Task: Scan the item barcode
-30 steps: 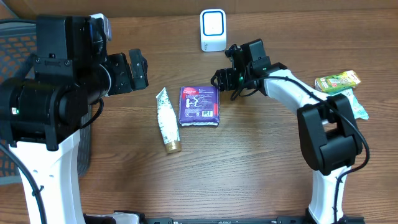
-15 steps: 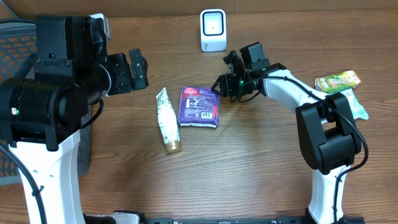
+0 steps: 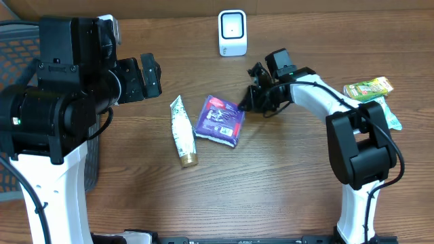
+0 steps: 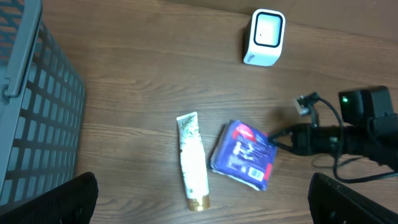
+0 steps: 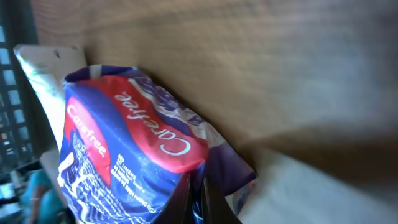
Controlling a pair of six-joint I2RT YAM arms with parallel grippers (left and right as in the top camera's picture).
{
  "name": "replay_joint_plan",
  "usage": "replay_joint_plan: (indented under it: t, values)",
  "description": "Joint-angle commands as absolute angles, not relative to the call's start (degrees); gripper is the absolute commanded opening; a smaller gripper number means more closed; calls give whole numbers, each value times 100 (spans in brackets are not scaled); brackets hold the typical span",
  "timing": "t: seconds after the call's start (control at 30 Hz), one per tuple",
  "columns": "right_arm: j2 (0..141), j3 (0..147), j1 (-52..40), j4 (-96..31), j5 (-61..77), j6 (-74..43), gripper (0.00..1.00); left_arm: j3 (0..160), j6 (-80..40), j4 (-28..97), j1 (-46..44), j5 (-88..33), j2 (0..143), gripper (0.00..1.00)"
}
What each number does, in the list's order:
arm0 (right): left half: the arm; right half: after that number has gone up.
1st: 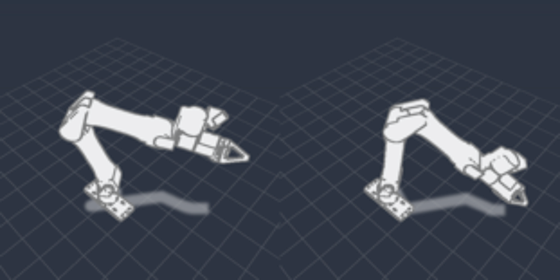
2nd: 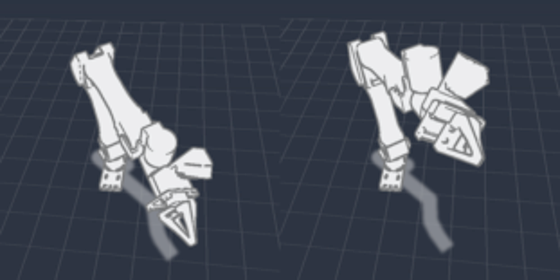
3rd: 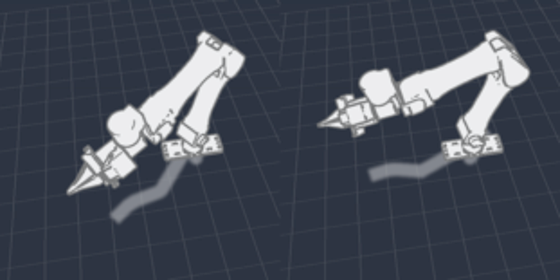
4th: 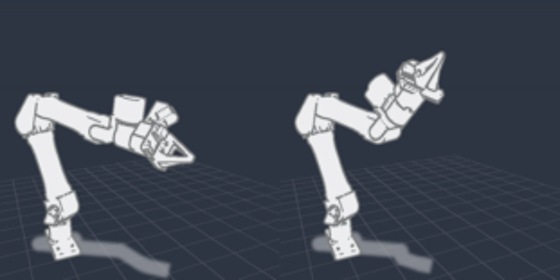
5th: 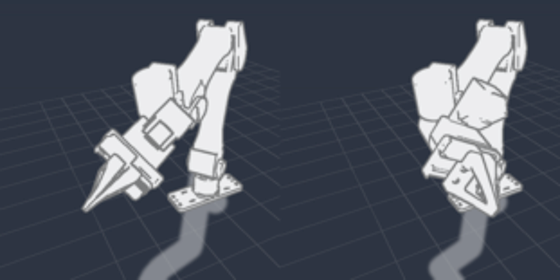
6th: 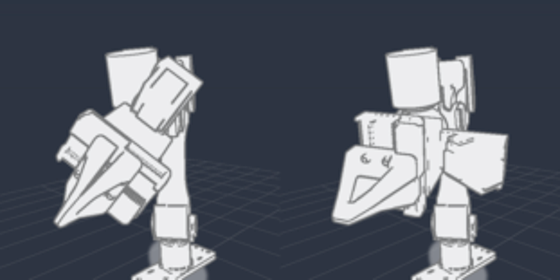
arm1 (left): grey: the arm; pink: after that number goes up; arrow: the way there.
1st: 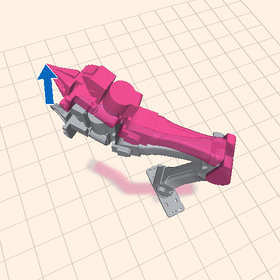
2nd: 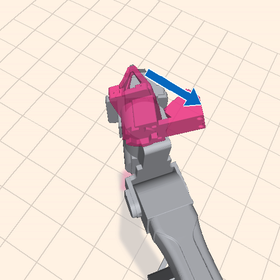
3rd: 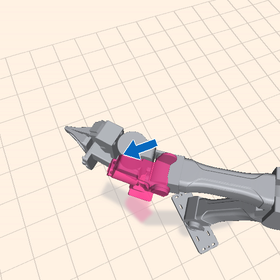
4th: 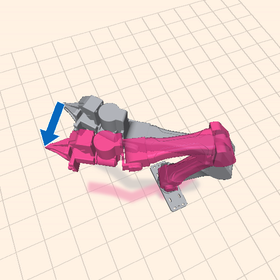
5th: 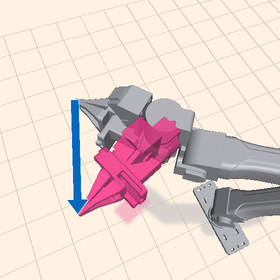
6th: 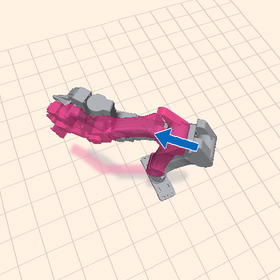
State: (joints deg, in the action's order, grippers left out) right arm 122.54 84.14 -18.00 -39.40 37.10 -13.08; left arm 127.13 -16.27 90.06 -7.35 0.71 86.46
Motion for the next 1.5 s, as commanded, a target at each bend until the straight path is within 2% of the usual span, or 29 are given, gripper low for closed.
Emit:
replay_joint_plan:
  t: [0.0, 0.2, 0.33, 0.4, 0.5, 0.63, 0.67, 0.9, 1.3, 1.47]
  values:
    - [11900, 8409, -1389, -4438, 3562, -1330, 4, 12757, -1540, 9000, -714, 104, 8689, 100]
    - [11098, 8409, -956, -5481, 3197, -1376, 5, 12757, -1538, 9000, -714, 104, 8689, 100]
    - [10615, 8409, -956, -5787, 2786, -1345, 19, 12757, -1540, 9000, -714, 106, 8689, 100]
    - [10425, 8409, -978, -5826, 2510, -1116, 32, 12757, -1540, 9000, -714, 104, 8689, 99]
    - [10250, 8407, -978, -5813, 2152, -397, 61, 12757, -1540, 9000, -714, 104, 8689, 100]
    - [10294, 8394, -978, -5658, 1697, 1177, 84, 12757, -1540, 8997, -714, 104, 8689, 99]
    - [10333, 8394, -978, -5610, 1730, 1479, 85, 12757, -1540, 9000, -714, 104, 8689, 100]
    - [10698, 8359, -1039, -5221, 2676, 3057, 84, 12757, -1540, 8997, -714, 104, 8689, 100]
    - [11754, 8359, -1619, -5065, 2860, 3050, 83, 12757, -1540, 9000, -714, 104, 8689, 100]
    - [11832, 8359, -1667, -5376, 2705, 3017, 64, 12757, -1538, 9000, -714, 104, 8689, 100]
